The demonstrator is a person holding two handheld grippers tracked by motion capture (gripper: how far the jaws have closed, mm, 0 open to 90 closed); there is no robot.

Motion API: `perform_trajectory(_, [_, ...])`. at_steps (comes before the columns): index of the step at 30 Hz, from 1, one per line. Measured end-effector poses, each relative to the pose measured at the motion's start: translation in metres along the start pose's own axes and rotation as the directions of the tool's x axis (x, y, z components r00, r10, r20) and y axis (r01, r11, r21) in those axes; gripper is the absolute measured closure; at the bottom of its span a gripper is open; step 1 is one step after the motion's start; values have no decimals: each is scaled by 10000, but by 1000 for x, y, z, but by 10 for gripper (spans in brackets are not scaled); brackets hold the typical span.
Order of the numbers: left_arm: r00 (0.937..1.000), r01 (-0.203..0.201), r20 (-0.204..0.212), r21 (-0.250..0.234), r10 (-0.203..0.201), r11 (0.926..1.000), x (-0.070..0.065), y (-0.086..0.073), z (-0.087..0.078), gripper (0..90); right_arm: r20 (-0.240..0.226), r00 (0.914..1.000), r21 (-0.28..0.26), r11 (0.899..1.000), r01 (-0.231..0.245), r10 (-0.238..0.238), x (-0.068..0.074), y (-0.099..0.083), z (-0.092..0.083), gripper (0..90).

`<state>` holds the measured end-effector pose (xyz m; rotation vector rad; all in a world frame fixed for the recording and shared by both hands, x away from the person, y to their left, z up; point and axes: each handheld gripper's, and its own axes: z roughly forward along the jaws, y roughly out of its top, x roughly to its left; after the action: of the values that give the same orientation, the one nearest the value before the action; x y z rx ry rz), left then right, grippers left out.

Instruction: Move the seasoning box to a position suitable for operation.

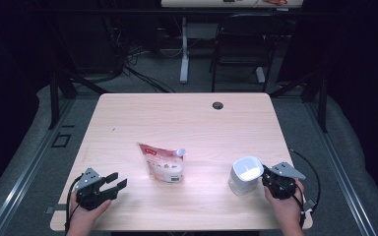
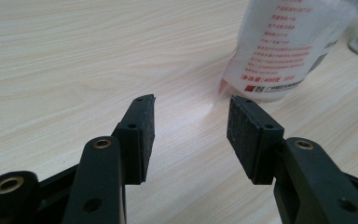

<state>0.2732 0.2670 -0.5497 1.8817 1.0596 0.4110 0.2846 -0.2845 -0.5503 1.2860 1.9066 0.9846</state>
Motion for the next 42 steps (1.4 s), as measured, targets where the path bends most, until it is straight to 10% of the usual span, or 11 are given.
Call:
perform_trajectory(25, [10000, 1, -23, -68, -1, 10000, -1, 0, 2, 517, -942, 9946, -267, 9988, 411, -435, 58, 13, 7, 821])
perform_trajectory(42, [9998, -199, -35, 42, 200, 9998, -3, 0, 2, 519, -1420, 9891, -56, 9993, 383, -387, 68, 10, 6, 816])
